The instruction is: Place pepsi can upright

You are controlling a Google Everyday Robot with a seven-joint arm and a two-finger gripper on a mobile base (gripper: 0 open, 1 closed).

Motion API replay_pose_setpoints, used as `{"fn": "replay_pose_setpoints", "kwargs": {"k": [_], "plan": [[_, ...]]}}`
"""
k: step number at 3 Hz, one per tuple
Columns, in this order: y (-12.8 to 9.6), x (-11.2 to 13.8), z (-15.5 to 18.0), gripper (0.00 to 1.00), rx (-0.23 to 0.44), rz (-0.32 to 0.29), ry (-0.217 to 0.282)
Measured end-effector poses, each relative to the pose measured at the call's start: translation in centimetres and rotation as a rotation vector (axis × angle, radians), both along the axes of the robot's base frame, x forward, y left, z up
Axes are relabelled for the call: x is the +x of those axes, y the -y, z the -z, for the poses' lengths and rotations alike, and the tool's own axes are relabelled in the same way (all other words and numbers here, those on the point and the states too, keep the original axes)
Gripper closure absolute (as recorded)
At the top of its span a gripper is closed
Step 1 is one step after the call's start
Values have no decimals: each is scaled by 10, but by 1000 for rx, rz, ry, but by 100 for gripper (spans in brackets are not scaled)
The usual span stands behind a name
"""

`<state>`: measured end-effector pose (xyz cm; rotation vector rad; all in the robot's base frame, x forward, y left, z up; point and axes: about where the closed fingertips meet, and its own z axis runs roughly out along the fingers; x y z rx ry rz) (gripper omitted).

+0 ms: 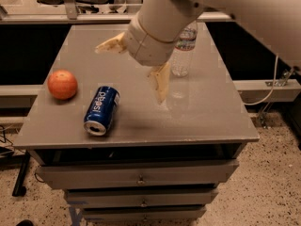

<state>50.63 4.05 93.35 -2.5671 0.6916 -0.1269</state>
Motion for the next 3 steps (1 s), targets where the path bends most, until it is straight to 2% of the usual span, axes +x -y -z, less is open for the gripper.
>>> {"fn": "replay_pose_setpoints", "kwargs": {"k": [1, 2, 3], "plan": [[-42, 8, 17, 0, -75, -143, 9], [-65, 6, 42, 0, -192, -270, 19], [-73, -4, 63, 0, -288, -363, 26]]}}
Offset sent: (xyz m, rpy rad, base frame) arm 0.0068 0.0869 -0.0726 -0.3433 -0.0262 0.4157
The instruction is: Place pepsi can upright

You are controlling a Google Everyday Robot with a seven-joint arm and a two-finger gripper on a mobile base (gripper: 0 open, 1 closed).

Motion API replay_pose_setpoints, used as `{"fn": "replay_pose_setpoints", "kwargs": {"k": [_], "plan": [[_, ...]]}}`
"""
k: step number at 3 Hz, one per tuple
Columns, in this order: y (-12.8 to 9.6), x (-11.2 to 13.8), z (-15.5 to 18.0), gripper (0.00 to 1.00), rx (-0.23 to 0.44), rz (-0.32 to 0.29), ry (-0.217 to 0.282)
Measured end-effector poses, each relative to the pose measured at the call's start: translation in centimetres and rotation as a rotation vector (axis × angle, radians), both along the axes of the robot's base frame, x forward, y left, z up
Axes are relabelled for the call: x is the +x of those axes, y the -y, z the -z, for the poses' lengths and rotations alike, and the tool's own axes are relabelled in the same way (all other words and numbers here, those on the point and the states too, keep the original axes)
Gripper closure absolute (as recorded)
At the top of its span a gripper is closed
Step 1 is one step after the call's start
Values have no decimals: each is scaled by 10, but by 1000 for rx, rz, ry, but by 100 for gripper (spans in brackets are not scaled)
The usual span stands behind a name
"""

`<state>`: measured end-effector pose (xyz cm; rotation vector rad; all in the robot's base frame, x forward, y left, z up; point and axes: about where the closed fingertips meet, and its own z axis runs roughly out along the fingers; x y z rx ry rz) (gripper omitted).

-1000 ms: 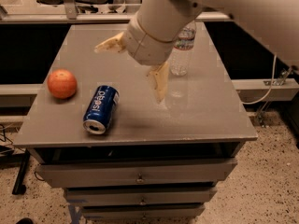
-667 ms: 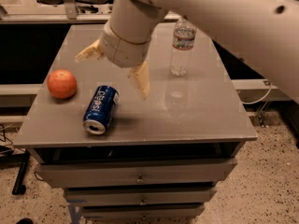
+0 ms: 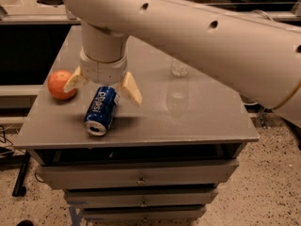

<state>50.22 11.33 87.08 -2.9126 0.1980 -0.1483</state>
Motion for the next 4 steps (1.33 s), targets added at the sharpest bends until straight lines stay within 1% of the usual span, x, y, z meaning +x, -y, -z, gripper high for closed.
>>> {"fn": "replay_pose_setpoints", "kwargs": {"k": [1, 2, 3, 4], "plan": [[-2, -14, 21, 0, -99, -58, 24], [0, -21, 33, 12, -175, -75, 51], [1, -16, 34, 34, -226, -61, 92], [-5, -3, 21, 58, -251, -47, 135]]}}
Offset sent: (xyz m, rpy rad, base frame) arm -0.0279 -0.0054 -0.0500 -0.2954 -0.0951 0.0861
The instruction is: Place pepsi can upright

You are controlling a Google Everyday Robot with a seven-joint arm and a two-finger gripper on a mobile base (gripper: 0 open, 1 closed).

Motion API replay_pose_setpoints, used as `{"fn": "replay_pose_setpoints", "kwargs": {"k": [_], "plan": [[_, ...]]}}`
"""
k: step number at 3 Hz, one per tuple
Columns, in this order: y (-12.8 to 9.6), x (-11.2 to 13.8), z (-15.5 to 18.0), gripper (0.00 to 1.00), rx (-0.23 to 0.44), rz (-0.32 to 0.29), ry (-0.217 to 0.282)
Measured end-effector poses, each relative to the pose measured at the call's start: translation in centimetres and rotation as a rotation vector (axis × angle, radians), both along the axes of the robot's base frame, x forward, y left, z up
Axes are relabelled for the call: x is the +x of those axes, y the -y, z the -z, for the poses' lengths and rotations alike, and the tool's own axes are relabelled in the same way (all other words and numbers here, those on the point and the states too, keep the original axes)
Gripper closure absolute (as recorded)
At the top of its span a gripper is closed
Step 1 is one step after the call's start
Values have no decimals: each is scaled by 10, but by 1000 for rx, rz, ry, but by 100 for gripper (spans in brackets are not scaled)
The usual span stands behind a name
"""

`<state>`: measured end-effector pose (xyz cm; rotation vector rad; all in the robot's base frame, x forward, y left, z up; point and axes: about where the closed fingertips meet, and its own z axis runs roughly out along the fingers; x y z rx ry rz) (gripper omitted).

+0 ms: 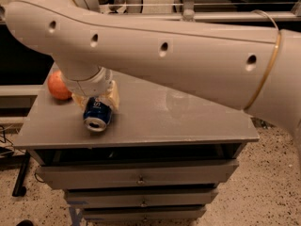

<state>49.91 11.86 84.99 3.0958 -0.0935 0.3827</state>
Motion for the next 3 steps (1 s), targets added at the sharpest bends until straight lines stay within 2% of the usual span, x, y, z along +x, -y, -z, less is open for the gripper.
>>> {"fn": "replay_pose_setpoints", "kwargs": {"k": [1, 2, 3], "plan": [[0, 23, -27, 81, 98, 53, -8], [5, 46, -74, 100, 356, 180, -49], [27, 60, -111, 100, 650, 344, -91]]}}
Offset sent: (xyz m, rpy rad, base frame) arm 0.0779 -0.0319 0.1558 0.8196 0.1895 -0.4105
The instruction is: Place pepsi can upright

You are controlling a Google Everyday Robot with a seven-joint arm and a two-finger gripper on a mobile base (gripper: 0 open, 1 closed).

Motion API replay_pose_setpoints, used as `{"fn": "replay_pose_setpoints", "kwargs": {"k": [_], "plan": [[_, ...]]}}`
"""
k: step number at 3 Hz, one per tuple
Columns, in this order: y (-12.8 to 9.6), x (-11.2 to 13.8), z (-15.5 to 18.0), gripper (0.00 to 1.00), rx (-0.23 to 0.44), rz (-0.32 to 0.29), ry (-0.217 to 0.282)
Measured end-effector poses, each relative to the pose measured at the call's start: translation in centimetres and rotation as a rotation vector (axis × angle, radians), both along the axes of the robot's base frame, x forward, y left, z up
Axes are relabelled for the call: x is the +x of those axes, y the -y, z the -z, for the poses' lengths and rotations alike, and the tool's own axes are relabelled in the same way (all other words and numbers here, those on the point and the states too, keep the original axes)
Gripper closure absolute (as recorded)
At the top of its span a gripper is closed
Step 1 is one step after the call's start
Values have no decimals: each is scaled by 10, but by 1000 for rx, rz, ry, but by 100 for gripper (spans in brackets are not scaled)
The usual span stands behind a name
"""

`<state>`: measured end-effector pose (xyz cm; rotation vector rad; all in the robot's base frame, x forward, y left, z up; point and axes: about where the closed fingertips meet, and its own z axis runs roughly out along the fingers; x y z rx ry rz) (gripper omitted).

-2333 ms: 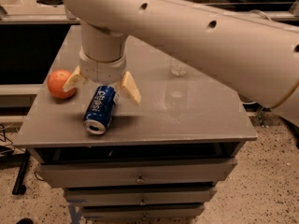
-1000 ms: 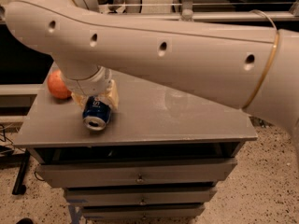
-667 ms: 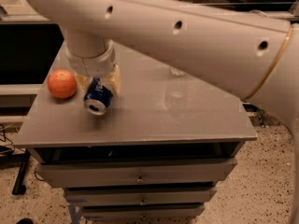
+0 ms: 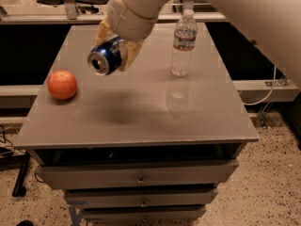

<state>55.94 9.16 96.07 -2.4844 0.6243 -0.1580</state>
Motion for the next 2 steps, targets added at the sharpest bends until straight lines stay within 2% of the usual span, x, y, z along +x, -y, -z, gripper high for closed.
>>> {"fn": "replay_pose_setpoints", "kwargs": {"k": [1, 2], "plan": [[9, -6, -14, 100, 266, 147, -91], [16, -26, 12, 100, 484, 316, -266]]}}
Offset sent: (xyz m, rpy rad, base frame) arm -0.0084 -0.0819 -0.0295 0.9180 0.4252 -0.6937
